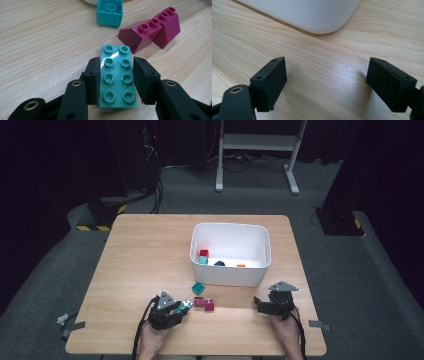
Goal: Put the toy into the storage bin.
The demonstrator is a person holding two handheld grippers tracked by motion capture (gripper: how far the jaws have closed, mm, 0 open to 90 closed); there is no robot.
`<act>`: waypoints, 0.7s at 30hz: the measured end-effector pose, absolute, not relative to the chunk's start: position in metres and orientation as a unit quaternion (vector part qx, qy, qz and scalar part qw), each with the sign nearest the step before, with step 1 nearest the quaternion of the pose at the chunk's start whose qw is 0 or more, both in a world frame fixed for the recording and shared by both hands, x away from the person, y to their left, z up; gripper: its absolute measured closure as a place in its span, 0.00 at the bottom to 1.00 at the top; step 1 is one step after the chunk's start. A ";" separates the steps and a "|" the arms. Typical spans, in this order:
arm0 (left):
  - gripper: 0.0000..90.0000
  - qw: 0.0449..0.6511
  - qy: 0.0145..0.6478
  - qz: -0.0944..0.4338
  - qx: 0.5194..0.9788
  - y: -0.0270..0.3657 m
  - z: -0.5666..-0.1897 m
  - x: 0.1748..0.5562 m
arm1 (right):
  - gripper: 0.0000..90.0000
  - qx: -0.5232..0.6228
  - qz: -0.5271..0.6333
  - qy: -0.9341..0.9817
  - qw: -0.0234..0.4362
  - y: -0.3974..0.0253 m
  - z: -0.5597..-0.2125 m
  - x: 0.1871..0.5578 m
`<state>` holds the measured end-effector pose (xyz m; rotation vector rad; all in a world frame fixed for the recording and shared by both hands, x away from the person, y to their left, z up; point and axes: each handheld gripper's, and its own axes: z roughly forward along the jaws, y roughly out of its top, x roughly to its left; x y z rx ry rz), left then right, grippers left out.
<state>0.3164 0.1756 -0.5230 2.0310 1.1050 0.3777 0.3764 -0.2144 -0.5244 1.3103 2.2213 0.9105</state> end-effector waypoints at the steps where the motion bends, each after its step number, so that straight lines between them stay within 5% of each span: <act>1: 0.65 0.388 0.434 0.149 0.799 0.176 -0.523 0.317 | 0.18 0.469 0.326 0.795 0.202 -0.214 -0.524 0.376; 21: 0.66 0.423 0.447 0.128 0.778 0.189 -0.504 0.326 | 0.19 0.467 0.327 0.797 0.201 -0.214 -0.524 0.377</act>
